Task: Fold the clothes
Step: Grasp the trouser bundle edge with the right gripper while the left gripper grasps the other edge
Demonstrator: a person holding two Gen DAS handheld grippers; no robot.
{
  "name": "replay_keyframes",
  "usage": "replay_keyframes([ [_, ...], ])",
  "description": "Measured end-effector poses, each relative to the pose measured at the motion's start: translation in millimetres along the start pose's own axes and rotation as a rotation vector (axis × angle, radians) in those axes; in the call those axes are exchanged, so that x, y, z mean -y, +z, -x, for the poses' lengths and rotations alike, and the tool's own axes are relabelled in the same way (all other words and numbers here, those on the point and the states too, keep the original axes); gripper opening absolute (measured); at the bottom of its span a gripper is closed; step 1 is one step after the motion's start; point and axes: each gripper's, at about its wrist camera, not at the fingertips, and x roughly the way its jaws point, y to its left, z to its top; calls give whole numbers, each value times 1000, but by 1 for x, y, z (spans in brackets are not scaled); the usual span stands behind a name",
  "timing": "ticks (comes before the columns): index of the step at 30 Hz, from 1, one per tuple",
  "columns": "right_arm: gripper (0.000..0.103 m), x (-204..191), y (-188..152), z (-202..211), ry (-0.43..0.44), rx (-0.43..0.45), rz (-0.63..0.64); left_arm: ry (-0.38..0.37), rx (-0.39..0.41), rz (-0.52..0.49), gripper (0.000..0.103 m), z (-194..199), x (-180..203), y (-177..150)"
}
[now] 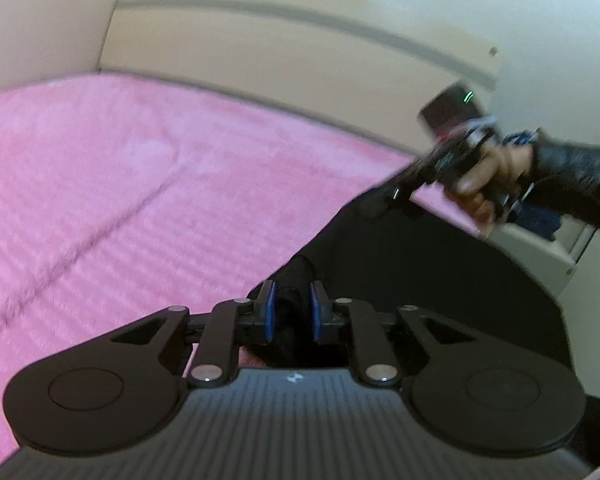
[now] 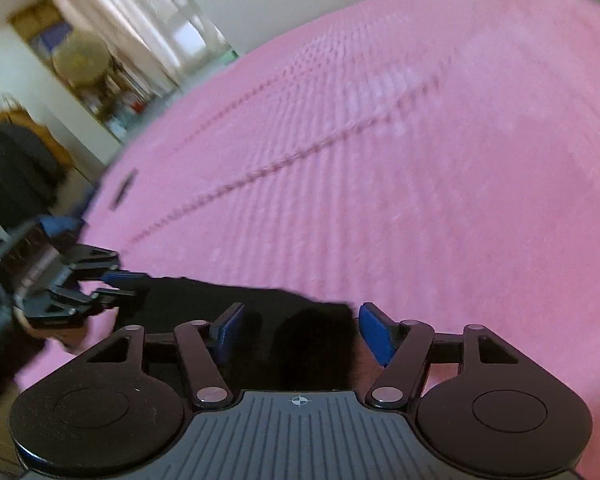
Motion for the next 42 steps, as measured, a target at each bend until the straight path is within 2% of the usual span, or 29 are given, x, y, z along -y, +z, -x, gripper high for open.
replay_keyframes([
  [1, 30, 2, -1, 0, 11, 8, -18, -20, 29, 5, 13, 3, 0, 2],
  [3, 22, 6, -4, 2, 30, 28, -47, -22, 36, 13, 13, 3, 1, 6],
  [4, 20, 6, -7, 9, 26, 52, -41, -1, 3, 53, 13, -3, -2, 4],
  [7, 18, 8, -16, 16, 11, 92, -66, 61, -97, 176, 14, -23, -10, 0],
  [13, 19, 15, -25, 18, 21, 143, -113, 46, -35, 580, 13, -19, -31, -10],
  [15, 19, 12, -26, 22, 17, 165, -108, 25, -12, 638, 13, -17, -36, -10],
  [18, 18, 12, -30, 30, 20, 205, -112, 37, 21, 525, 12, -17, -23, 3],
  [20, 18, 15, -33, 34, 25, 230, -120, 24, 27, 534, 13, -16, -26, 7],
  [23, 19, 18, -30, 24, -24, 206, -133, 56, -56, 621, 13, -37, -40, -2],
  [25, 19, 15, -25, 21, -31, 211, -137, 51, -49, 679, 13, -37, -48, -3],
  [28, 19, 14, -20, 19, -10, 221, -125, 71, -35, 630, 13, -29, -43, -1],
  [29, 19, 18, -21, 14, -27, 198, -126, 74, -40, 610, 15, -28, -42, -1],
  [31, 20, 29, -20, 4, -45, 165, -166, 70, -71, 668, 20, -32, -50, -7],
  [32, 26, 31, -19, 5, -45, 172, -189, 71, -72, 691, 24, -32, -54, -7],
  [33, 29, 30, -18, 6, -64, 180, -188, 78, -72, 696, 25, -30, -53, -6],
  [35, 42, 24, -18, 14, -108, 196, -182, 92, -72, 707, 25, -25, -52, -2],
  [37, 43, 11, -20, 32, -189, 232, -161, 152, -58, 711, 25, -10, -53, 0],
  [38, 43, 3, -22, 41, -233, 250, -145, 183, -51, 712, 21, -2, -53, 0],
  [40, 43, -23, -33, 62, -327, 280, -72, 296, -56, 671, 21, 23, -46, 0],
  [42, 43, -54, -57, 84, -354, 305, -10, 341, -73, 582, 21, 38, -29, 1],
])
